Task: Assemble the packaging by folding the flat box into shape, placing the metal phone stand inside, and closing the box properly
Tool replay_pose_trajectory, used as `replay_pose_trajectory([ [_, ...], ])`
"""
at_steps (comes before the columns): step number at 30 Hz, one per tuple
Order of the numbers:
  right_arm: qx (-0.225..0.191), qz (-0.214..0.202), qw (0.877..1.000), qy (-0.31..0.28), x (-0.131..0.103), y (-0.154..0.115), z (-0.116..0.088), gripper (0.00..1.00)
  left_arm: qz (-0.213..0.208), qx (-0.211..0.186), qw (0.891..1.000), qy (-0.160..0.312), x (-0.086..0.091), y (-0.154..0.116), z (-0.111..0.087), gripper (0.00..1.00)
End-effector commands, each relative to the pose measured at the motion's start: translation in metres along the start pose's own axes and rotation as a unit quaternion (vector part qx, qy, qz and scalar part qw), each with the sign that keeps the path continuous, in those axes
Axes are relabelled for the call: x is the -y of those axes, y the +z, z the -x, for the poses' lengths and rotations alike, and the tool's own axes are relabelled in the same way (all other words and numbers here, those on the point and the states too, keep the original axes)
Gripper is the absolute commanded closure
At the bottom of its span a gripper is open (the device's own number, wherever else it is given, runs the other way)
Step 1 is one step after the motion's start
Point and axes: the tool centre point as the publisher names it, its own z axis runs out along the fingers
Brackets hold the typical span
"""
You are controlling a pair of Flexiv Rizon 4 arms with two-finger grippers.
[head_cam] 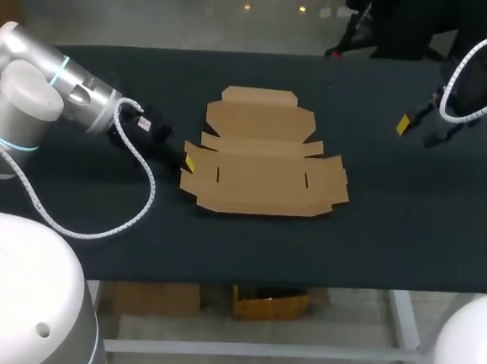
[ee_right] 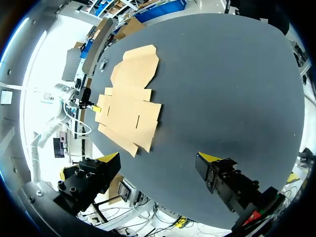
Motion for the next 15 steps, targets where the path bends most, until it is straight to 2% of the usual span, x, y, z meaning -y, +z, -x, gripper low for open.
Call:
replay_pose_trajectory([
  [1,0.001,-0.006,1.0,0.012,0.003,0.001,-0.002,0.0,-0.005,0.001,1.0,-0.005,-0.003,0.004,-0.001,1.0],
  [3,0.003,-0.012,1.0,0.019,0.004,0.003,-0.003,0.0,-0.006,0.0,1.0,-0.006,-0.004,0.004,-0.002,1.0],
  [4,0.003,-0.012,1.0,0.019,0.004,0.003,-0.003,0.0,-0.007,0.0,1.0,-0.006,-0.004,0.004,-0.002,0.91],
  [5,0.003,-0.012,1.0,0.019,0.004,0.003,-0.003,0.0,-0.007,0.0,1.0,-0.006,-0.004,0.004,-0.002,0.56],
  [6,0.003,-0.012,1.0,0.019,0.004,0.003,-0.003,0.0,-0.007,0.001,1.0,-0.006,-0.005,0.003,-0.002,0.0],
  [9,0.003,-0.012,1.0,0.019,0.004,0.003,-0.003,0.0,-0.009,0.016,1.0,-0.003,-0.003,-0.006,-0.003,0.0],
  [15,0.003,-0.012,1.0,0.019,0.004,0.003,-0.003,0.0,-0.03,0.101,0.994,0.013,0.019,-0.048,-0.007,0.0],
])
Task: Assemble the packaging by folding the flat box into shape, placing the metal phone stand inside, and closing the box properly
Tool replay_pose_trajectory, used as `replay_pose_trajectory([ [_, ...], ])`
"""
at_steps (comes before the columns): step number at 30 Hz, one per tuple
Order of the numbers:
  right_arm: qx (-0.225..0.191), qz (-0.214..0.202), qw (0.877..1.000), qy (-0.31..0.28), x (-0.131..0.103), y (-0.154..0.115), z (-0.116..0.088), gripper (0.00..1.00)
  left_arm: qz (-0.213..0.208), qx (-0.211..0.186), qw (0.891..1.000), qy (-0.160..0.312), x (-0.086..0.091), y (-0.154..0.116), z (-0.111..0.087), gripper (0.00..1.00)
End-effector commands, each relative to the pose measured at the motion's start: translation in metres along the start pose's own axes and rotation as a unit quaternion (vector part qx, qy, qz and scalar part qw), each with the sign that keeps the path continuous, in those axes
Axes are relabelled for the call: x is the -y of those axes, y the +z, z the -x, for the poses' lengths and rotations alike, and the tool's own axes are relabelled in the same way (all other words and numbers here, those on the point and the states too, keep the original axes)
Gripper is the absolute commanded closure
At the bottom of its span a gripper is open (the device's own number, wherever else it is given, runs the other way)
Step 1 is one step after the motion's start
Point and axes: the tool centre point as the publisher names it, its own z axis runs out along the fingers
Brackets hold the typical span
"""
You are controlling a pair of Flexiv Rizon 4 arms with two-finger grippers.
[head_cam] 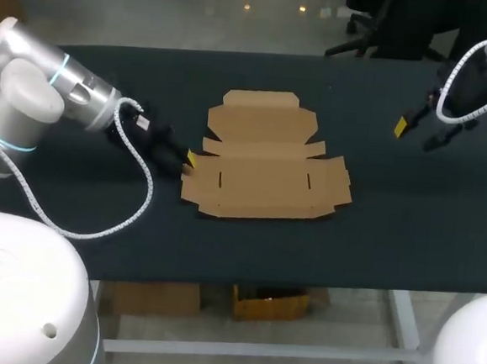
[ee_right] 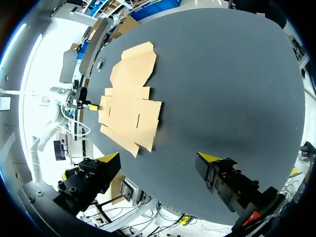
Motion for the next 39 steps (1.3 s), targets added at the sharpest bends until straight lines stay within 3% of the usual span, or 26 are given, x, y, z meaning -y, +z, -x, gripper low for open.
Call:
replay_pose_trajectory([
  [1,0.0,-0.001,1.0,0.0,0.0,-0.001,0.0,0.0,-0.004,0.072,0.997,0.001,0.016,-0.042,-0.013,0.0],
  [6,0.0,-0.001,1.0,0.0,0.0,-0.001,0.0,0.0,-0.012,0.087,0.996,0.004,0.029,-0.062,-0.017,0.0],
  [14,0.0,-0.001,1.0,0.0,0.0,-0.001,0.0,0.0,-0.003,0.092,0.996,0.009,0.03,-0.068,-0.022,0.0],
  [27,-0.01,0.001,1.0,0.018,0.022,0.014,-0.012,0.0,-0.009,0.082,0.996,0.023,0.005,-0.073,-0.025,0.0],
  [39,-0.023,-0.003,1.0,0.01,0.034,0.023,-0.013,0.0,-0.008,0.085,0.996,0.028,0.002,-0.074,-0.025,0.0],
])
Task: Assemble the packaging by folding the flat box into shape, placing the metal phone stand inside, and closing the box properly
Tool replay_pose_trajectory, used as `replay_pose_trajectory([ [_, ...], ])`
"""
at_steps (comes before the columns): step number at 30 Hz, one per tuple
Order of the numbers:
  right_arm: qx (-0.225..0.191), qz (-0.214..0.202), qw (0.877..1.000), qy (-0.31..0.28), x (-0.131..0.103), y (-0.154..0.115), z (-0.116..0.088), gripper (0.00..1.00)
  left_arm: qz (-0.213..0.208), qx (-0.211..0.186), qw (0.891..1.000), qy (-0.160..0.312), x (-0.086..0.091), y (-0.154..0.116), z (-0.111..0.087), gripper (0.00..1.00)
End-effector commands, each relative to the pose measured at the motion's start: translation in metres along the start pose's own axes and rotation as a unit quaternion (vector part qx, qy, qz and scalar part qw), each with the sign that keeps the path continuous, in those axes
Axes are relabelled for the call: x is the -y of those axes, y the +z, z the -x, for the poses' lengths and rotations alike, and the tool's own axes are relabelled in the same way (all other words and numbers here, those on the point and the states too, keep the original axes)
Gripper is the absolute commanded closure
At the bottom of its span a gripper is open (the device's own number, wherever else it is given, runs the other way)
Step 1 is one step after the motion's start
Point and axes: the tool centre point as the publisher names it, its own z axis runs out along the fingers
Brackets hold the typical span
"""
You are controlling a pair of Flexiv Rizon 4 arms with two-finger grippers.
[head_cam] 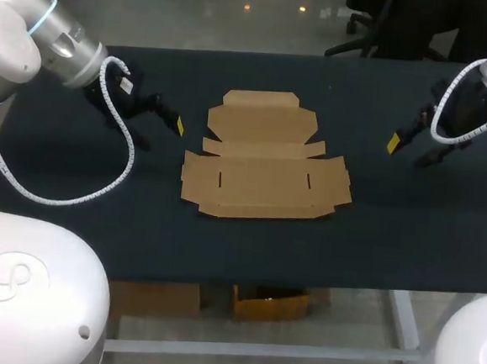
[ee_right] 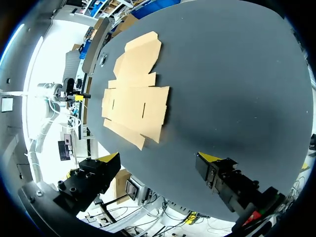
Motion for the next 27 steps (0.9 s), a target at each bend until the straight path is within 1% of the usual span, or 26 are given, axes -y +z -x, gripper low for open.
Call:
replay_pose_trajectory([
  [1,0.0,0.002,1.0,0.0,0.002,0.0,0.0,0.0,0.001,0.002,1.0,-0.001,0.0,-0.001,-0.001,0.0],
  [7,0.0,0.002,1.0,0.0,0.002,0.0,0.0,0.0,0.001,0.002,1.0,-0.001,0.0,-0.001,-0.001,0.0],
  [8,0.0,0.0,1.0,0.002,-0.001,0.001,-0.001,0.0,-0.003,-0.001,1.0,0.005,-0.002,0.001,-0.003,0.0],
  [10,-0.004,0.0,1.0,0.001,-0.004,0.004,-0.005,0.0,-0.017,-0.001,1.0,-0.003,-0.006,0.006,-0.005,0.0],
  [12,-0.006,0.0,1.0,0.003,-0.005,0.007,-0.007,0.0,-0.022,-0.003,1.0,0.001,-0.01,0.01,-0.005,0.0],
  [14,-0.007,-0.001,1.0,0.004,-0.007,0.009,-0.008,0.0,-0.024,-0.013,1.0,0.01,-0.014,0.012,-0.004,0.0],
  [18,-0.008,-0.002,1.0,0.008,-0.008,0.01,-0.009,0.0,-0.03,-0.015,0.999,0.018,-0.016,0.018,-0.002,0.0],
  [21,0.002,-0.014,1.0,0.009,-0.006,0.011,-0.012,0.0,-0.031,-0.01,0.999,0.024,-0.016,0.024,0.0,0.0],
  [27,0.026,-0.016,0.999,0.014,0.0,0.014,-0.013,0.0,-0.041,-0.003,0.999,0.035,-0.012,0.036,0.008,0.0],
])
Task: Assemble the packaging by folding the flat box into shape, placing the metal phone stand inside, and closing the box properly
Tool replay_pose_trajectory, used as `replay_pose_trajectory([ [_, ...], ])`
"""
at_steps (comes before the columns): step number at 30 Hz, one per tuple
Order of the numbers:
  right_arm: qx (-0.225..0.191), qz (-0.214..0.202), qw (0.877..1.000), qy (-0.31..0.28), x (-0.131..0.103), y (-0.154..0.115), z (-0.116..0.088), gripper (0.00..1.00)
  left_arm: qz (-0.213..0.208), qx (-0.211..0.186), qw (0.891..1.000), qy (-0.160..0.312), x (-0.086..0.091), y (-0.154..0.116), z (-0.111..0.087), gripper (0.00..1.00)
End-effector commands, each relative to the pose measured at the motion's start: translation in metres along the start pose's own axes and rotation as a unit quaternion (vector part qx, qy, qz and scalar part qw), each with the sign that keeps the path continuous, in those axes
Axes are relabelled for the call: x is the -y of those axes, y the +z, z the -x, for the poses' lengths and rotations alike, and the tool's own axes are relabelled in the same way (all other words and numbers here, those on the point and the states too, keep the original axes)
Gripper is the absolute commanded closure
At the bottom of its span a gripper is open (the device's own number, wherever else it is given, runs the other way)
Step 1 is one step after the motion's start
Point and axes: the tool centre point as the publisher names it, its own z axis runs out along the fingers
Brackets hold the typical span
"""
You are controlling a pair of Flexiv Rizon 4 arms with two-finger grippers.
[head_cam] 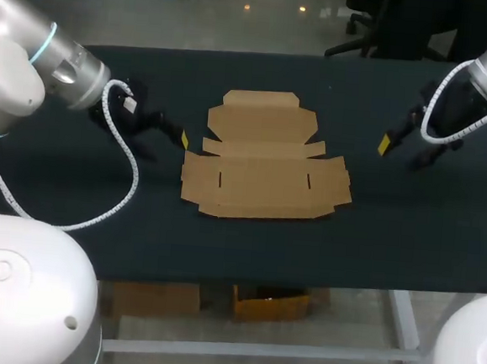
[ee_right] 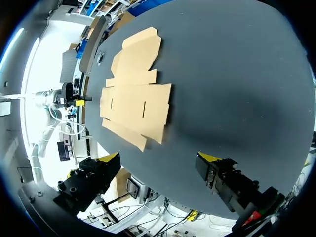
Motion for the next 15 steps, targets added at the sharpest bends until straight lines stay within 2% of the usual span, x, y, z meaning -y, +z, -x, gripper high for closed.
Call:
replay_pose_trajectory([
  [1,0.013,0.004,1.0,0.001,0.004,0.002,-0.004,0.0,0.0,0.002,1.0,0.0,0.001,0.013,0.003,0.0],
  [10,0.01,0.007,1.0,-0.002,0.009,0.005,-0.001,0.0,0.013,-0.002,1.0,0.015,0.007,0.029,0.005,0.0],
  [15,0.008,0.007,1.0,-0.002,0.012,0.006,-0.002,0.0,0.02,-0.002,1.0,0.015,0.011,0.039,0.01,0.1],
])
